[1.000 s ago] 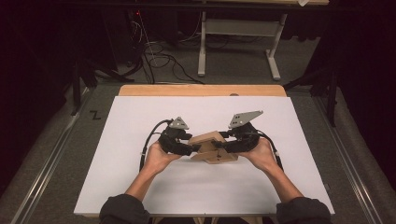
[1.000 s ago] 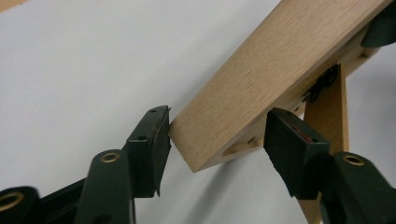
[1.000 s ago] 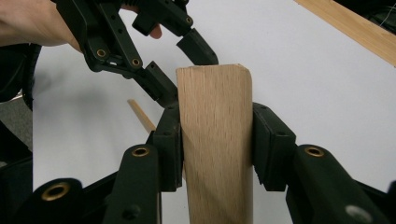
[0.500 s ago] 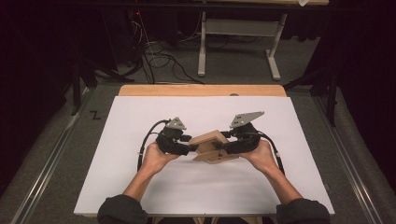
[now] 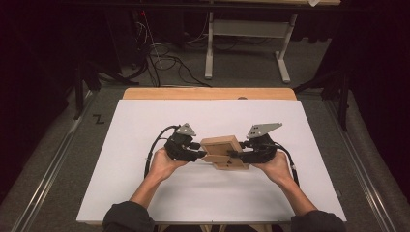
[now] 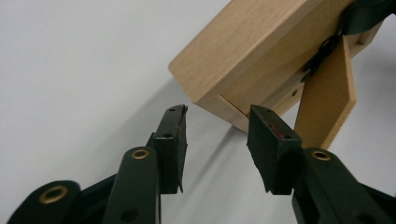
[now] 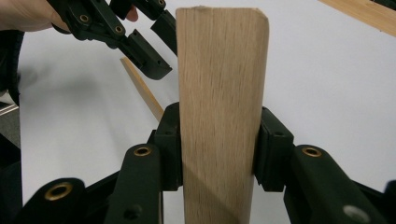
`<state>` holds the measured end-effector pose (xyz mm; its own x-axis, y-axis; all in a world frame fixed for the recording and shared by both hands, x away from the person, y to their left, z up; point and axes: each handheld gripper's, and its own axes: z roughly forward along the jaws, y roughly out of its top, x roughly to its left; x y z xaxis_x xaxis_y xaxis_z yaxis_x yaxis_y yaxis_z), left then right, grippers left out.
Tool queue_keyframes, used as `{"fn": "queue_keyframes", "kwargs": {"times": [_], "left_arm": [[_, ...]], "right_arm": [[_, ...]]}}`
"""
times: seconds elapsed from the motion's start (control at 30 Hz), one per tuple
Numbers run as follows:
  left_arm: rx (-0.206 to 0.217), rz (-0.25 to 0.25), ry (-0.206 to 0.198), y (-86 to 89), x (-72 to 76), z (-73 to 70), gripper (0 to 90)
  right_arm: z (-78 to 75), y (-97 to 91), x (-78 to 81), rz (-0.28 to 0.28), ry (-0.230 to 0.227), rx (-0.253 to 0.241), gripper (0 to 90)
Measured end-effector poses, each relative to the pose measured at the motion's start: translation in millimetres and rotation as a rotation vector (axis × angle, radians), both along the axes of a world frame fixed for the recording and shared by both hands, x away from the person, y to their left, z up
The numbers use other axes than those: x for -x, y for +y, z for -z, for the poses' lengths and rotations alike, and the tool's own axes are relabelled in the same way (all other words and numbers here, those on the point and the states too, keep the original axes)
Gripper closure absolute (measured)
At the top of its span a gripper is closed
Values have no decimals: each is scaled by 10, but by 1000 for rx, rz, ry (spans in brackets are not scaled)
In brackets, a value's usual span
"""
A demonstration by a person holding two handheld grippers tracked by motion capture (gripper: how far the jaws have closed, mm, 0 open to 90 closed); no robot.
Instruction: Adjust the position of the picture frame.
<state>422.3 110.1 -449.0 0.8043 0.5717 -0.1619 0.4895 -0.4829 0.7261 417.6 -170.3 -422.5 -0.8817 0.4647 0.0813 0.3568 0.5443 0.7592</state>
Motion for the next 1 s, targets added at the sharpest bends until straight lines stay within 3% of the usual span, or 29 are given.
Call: {"fn": "queue_keyframes", "kwargs": {"times": [0.17, 0.3, 0.4, 0.53, 0.73, 1.0], "left_arm": [[-3, -29, -16, 47, 6, -25, 516], [0, -35, -23, 37, 20, -39, 475], [1, -32, -39, 3, 40, -52, 463], [8, -28, -42, -33, 38, -46, 463], [8, -13, -30, -81, 33, -2, 472], [-8, -10, 8, -65, 19, 111, 494]], "right_arm": [[-77, 22, 15, 4, -23, 28, 618], [-183, 94, 18, 25, -36, 117, 619], [-231, 159, 11, 10, -40, 174, 619], [-243, 248, -3, -4, -44, 203, 617], [-212, 353, -24, -10, -52, 183, 604], [-162, 405, -34, -9, -24, 126, 588]]}}
